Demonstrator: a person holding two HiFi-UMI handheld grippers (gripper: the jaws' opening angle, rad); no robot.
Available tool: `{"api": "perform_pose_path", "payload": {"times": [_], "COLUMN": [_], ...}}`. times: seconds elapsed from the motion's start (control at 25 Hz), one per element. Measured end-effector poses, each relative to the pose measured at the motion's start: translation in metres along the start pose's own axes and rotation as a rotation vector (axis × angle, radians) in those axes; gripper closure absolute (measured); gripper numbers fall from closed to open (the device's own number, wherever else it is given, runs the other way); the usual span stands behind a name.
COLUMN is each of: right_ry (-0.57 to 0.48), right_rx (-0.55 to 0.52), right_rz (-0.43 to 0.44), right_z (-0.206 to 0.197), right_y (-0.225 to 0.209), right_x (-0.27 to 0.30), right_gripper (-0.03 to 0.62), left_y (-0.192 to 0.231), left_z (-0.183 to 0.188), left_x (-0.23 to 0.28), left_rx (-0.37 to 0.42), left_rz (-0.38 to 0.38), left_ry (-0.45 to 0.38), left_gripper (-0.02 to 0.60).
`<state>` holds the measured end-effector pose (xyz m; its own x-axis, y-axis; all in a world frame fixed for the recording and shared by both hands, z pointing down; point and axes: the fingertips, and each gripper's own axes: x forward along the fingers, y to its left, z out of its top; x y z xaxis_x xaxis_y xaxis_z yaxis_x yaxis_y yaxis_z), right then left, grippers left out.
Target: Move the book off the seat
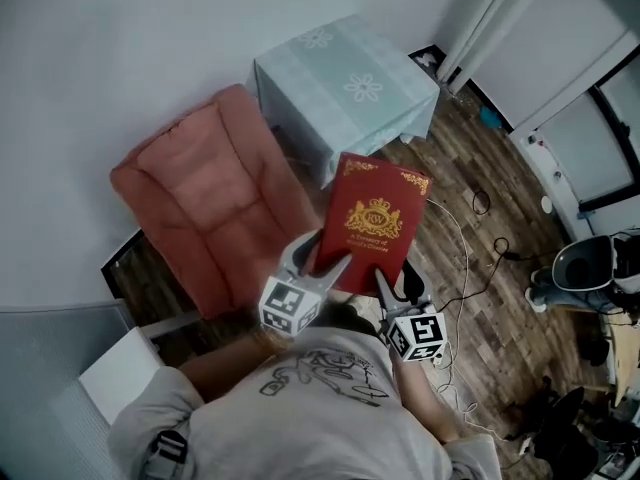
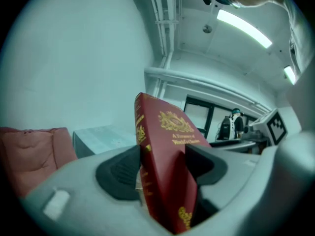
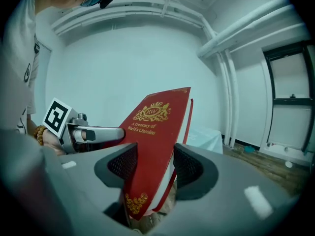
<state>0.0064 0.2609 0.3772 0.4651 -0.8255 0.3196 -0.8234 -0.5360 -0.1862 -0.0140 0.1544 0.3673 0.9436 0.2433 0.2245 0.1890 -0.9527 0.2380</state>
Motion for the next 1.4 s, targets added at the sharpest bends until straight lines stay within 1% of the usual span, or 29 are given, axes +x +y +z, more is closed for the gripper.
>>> {"api": "perform_pose_path", "payload": {"times": [0.08,0.16,0.4,0.72,1.04,1.4], "right_ry": [-0.003,-0.003,-0.019,-0.010,-0.016,-0.025], "right_rx": [0.016,0.035,0.038,0.046,0.042,0.063], "right_rz": [-0.037,-0.056,-0.075,-0.073,-0.079,-0.102], "right_z": [-0.002,-0.004,0.004,-0.001,-0.002,0.002], "right_y": [-0.026,-0.051,-0.118,-0.193,-0.233,-0.256], "right_x": [-0.013,-0.021,-0.039,-0.066,-0.087,-0.079], "right_gripper": [0.359,0.359,0.358,0.358,0.359,0.359], "left_y": [-0.019,-0.034,-0.072,-0.120,-0.153,-0.151], "left_z": [-0.001,-0.001,0.005,-0.003,-0.007,-0.003], "left_x": [0.025,0.050,0.110,0.173,0.204,0.232], "left_rx": [0.011,0.020,0.037,0.037,0.025,0.026], "left_rz": [-0.037,-0.054,-0.073,-0.074,-0.079,-0.097], "left_ry": [0.008,0.016,0.026,0.041,0.048,0.057], "left_gripper": [0.299,0.298,0.298,0.298,0.298,0.298]}}
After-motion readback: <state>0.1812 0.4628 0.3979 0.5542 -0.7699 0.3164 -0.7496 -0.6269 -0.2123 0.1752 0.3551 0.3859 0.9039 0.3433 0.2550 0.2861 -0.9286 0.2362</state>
